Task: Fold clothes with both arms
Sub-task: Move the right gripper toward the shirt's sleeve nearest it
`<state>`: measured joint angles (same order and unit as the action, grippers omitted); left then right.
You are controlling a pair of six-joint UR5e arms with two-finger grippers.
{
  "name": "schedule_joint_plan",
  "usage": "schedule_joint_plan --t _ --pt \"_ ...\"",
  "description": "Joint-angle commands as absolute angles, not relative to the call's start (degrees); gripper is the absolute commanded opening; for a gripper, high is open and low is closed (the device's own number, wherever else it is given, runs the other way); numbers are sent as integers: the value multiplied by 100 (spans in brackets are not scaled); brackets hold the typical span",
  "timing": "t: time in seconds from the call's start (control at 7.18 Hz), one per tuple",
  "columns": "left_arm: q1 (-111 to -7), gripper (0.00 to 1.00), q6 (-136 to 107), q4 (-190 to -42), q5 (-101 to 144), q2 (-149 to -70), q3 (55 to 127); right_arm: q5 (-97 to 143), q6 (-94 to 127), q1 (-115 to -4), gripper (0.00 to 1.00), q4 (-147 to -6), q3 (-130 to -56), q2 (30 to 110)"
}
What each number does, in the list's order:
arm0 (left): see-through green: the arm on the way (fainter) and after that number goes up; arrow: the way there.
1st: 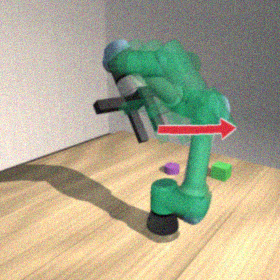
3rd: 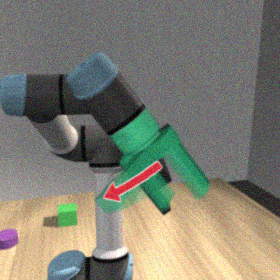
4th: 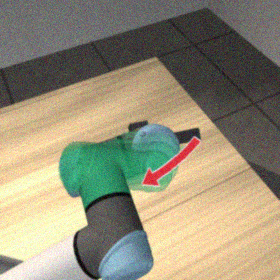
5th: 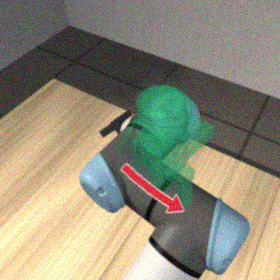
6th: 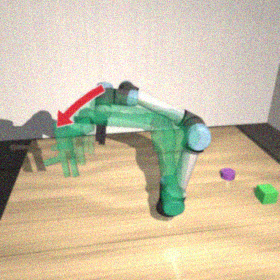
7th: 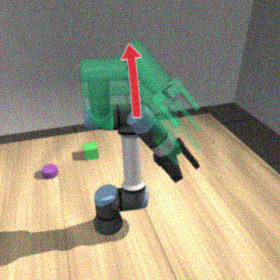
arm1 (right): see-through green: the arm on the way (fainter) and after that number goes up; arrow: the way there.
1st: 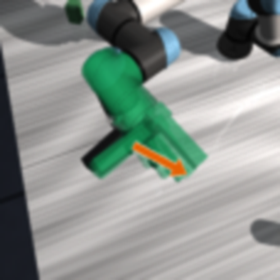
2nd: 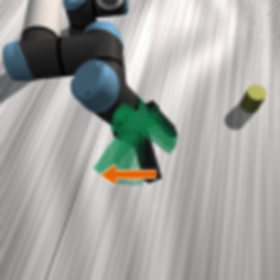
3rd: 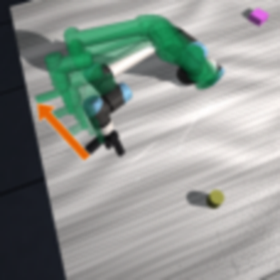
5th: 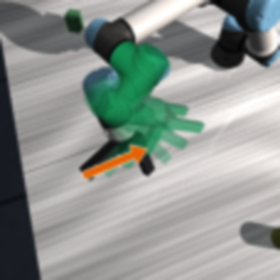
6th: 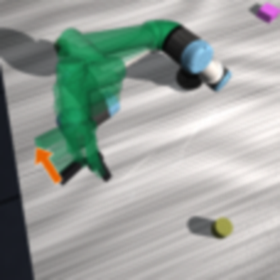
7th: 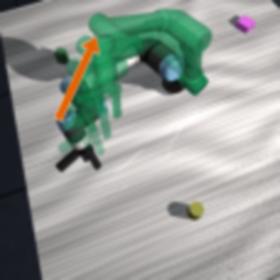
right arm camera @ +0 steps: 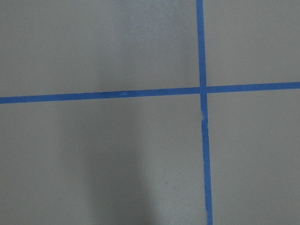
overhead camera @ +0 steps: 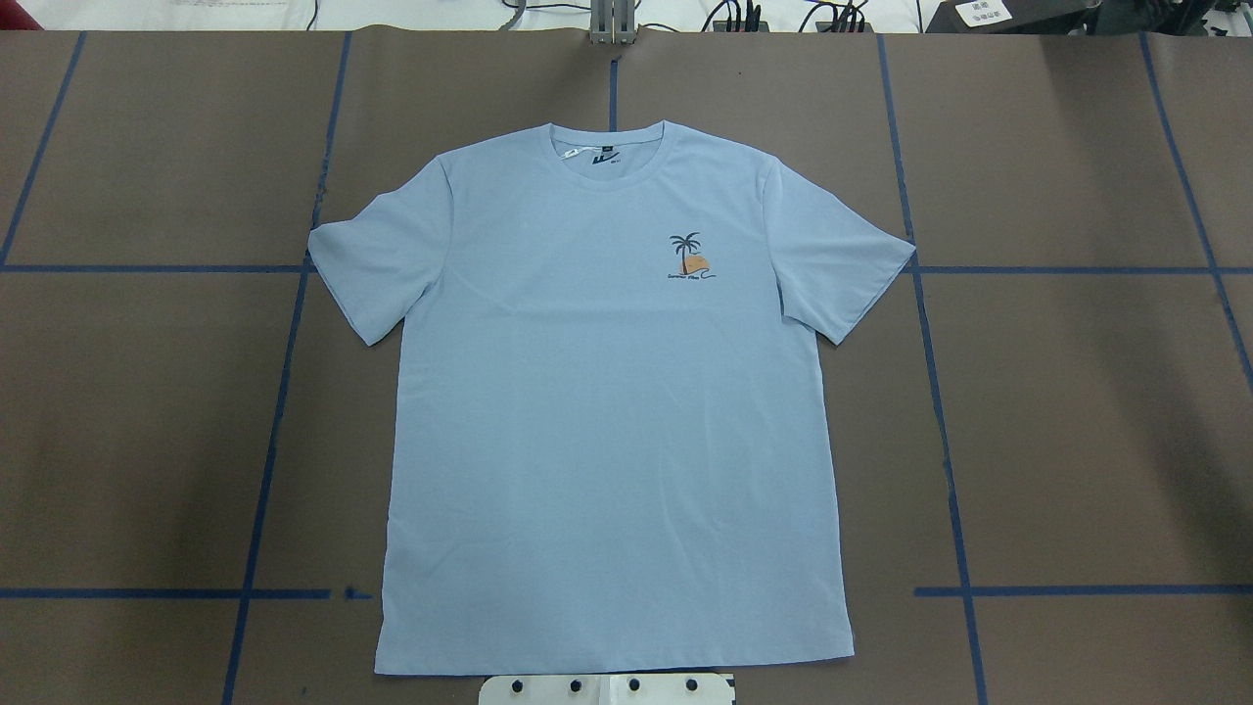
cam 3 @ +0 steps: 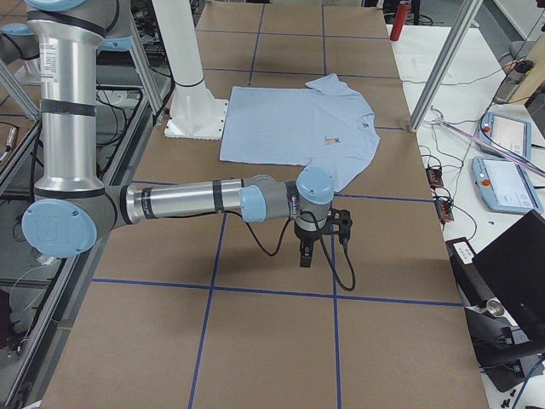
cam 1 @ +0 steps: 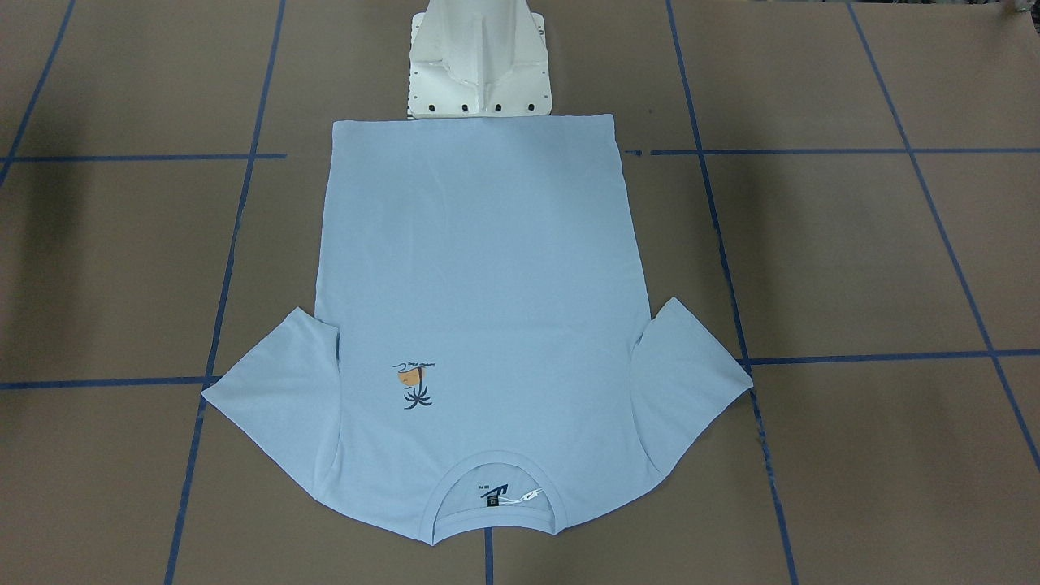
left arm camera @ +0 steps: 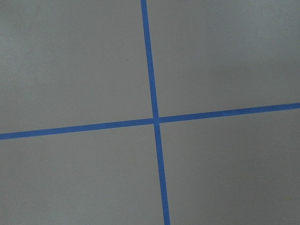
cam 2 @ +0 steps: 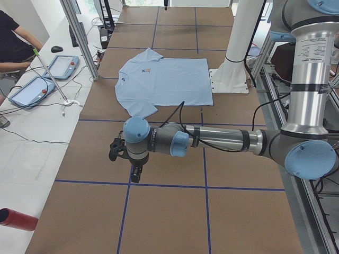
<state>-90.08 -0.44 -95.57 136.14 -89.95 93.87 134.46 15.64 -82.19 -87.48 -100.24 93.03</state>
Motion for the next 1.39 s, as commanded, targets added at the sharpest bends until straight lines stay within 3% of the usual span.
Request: schedule_joint_plan --t 0.0,0.42,0.98,1.25 --pt "-9000 100 -44 -9562 13614 -9009 9413 13430 1573 -8044 100 -8319 -9985 9316" --pt "-9000 100 -105 -9589 13614 -8938 9545 13508 1721 -7501 100 -8042 -9984 9238" --pt "-8983 100 -114 -9642 13876 -8956 9624 12549 5334 -5675 100 -6211 -9379 7861" --pt "-8982 100 -114 -9642 14124 -8982 9615 11630 6195 -5143 97 -5994 -9055 7367"
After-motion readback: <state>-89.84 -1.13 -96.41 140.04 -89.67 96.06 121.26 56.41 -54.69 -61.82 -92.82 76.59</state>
